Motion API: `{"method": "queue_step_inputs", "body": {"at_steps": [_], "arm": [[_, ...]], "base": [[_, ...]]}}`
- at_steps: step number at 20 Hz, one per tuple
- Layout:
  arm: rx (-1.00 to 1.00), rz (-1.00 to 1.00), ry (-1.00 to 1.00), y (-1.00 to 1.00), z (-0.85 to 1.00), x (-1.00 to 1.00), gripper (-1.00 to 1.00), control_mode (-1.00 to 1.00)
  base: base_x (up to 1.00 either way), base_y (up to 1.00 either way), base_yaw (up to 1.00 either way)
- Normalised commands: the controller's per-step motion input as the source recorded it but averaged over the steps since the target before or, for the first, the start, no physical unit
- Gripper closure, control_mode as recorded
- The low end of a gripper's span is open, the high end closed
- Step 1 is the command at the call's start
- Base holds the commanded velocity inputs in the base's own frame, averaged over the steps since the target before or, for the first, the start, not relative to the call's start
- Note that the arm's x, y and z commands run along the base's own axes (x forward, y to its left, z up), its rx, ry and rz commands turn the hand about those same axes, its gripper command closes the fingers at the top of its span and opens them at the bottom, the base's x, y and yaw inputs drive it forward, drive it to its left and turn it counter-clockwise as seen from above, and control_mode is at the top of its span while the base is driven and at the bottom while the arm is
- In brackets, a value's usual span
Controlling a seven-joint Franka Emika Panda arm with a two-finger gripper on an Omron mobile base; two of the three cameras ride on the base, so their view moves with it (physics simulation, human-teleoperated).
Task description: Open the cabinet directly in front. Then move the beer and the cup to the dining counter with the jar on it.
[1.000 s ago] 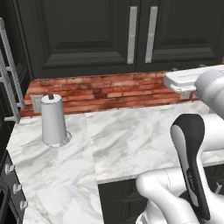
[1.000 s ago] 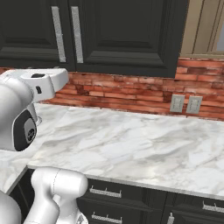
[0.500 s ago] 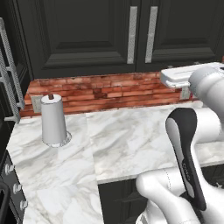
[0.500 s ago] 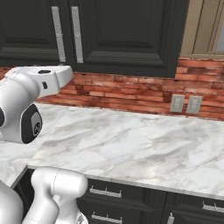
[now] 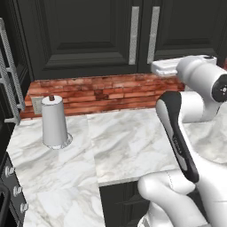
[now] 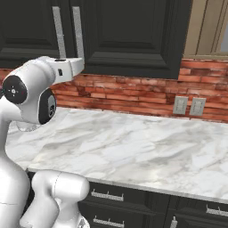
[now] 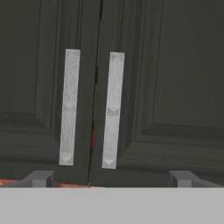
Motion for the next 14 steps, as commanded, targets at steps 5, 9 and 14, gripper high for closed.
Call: {"method": "queue_step_inputs", "body": {"at_steps": [5, 9, 14], "arm": [[0.00, 0.00, 0.01, 0.00, 0.00, 0.72, -1.00, -1.00], [0.00, 0.00, 0.00, 0.00, 0.00, 0.91, -1.00, -1.00], [0.00, 0.00, 0.00, 0.00, 0.00, 0.99, -1.00, -1.00]], "base": [[0.00, 0.00, 0.00], [0.00, 0.00, 0.00], [0.00, 0.00, 0.00]]}}
